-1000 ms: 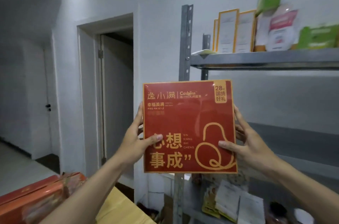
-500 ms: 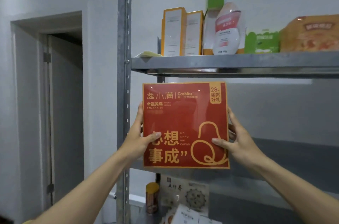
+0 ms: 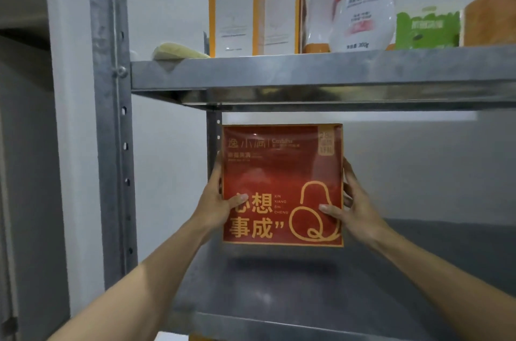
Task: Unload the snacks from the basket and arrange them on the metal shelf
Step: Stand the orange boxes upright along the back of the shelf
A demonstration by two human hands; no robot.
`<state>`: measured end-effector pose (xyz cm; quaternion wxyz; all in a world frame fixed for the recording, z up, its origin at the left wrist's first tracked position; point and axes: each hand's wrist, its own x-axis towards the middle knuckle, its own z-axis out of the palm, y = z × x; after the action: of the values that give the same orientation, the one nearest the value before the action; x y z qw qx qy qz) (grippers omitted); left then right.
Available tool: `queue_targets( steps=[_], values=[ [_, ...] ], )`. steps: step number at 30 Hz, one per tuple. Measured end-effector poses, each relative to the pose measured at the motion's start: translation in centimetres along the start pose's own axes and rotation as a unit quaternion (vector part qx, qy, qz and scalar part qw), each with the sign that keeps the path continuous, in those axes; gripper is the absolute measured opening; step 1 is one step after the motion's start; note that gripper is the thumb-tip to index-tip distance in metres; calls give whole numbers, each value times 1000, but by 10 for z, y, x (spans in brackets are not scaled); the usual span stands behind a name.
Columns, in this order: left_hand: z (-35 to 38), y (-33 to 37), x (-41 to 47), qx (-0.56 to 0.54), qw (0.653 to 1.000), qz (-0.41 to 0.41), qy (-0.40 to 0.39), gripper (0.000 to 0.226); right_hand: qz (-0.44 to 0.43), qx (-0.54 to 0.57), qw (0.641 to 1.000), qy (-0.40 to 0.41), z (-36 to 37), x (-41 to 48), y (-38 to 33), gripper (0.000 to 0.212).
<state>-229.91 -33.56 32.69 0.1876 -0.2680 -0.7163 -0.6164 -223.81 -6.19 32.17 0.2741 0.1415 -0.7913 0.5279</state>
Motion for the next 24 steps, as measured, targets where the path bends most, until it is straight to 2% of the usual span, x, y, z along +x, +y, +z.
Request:
queue_targets(
  steps=[3, 11, 24],
  values=[
    [3, -20, 13, 10, 1000, -8, 15, 83, 12, 0, 1000, 8, 7, 16, 16, 89],
    [2, -58, 49, 10, 999, -31, 10, 99, 28, -24, 999, 18, 24, 47, 51, 102],
    [4, -97, 74, 30, 999, -26, 18, 93, 41, -35, 998, 40, 38, 66, 73, 105]
  ],
)
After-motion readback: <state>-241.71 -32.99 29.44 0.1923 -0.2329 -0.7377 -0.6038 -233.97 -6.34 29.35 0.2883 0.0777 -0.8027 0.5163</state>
